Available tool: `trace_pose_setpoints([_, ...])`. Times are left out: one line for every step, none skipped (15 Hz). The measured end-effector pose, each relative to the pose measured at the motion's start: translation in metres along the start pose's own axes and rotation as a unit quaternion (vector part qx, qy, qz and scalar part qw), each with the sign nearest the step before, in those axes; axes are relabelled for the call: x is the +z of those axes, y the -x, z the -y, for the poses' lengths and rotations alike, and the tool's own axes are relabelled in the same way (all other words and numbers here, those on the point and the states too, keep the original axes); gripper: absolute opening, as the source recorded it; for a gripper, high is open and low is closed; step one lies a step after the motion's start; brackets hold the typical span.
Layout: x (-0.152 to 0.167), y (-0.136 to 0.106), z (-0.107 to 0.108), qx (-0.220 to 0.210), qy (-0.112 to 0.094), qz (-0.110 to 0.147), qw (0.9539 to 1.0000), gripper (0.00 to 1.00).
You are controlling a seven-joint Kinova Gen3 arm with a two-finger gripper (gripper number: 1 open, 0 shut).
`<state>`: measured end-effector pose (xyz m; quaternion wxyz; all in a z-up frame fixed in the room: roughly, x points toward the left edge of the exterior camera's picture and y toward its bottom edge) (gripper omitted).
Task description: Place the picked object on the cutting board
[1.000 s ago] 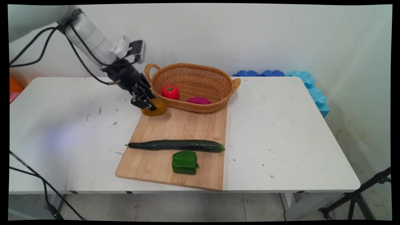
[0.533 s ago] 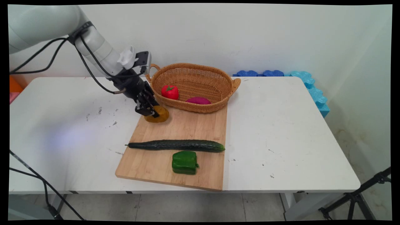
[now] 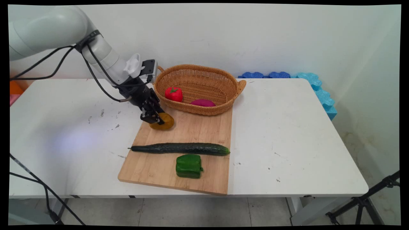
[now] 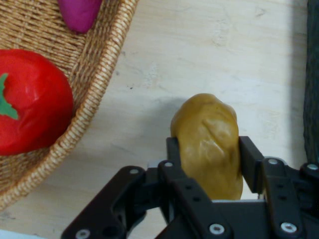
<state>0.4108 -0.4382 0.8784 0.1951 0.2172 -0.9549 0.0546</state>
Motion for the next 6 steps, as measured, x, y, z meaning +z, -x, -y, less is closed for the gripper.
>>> trace_pose_setpoints([0.0015,0.0003,-0.0006,0.001,0.000,0.000,1.0000,0.00])
trace_pose_setpoints([0.0030,0.0006,-0.0013,0.004,0.001,0.000,1.0000,1.00])
trace_pose_setpoints([0.0040,0.0010,-0.0020,0.006,0.001,0.000,1.0000,1.00])
trace_pose_setpoints([0.0049,0.0012,-0.0028,0.009,0.001,0.000,1.0000,1.00])
trace_pose_setpoints([0.0054,0.0012,-0.0042,0.012,0.003,-0.001,0.9999,1.00])
trace_pose_setpoints([0.0046,0.0003,-0.0056,0.014,0.004,-0.004,0.9999,1.00])
